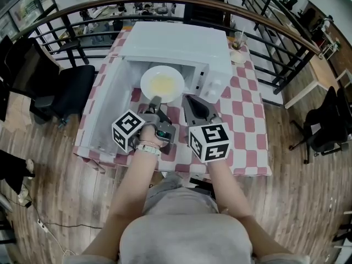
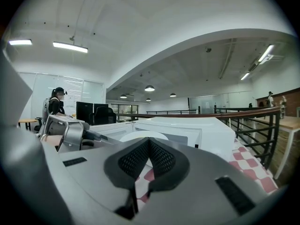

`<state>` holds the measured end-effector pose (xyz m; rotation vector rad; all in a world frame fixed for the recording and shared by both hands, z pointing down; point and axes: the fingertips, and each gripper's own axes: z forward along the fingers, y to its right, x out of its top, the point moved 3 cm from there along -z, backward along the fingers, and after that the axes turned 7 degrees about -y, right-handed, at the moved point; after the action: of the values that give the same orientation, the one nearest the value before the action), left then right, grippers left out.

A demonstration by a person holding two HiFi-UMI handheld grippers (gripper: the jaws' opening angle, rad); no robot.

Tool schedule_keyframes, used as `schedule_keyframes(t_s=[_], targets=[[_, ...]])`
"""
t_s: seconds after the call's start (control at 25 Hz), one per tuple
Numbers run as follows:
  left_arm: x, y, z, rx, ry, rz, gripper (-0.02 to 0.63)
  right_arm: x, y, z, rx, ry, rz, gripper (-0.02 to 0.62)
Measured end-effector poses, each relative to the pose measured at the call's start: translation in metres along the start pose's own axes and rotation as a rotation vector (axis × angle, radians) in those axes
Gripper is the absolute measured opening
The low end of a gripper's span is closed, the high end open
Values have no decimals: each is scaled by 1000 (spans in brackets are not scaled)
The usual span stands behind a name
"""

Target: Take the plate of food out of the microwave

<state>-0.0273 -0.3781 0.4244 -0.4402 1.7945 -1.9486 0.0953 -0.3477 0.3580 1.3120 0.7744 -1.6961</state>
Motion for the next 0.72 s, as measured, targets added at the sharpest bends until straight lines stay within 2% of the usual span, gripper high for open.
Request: schedule_keyframes(t_s=[0.72], targets=[[-13,32,-22,-94,-15,30,15,7,-8,-17,-57,39,-17,25]])
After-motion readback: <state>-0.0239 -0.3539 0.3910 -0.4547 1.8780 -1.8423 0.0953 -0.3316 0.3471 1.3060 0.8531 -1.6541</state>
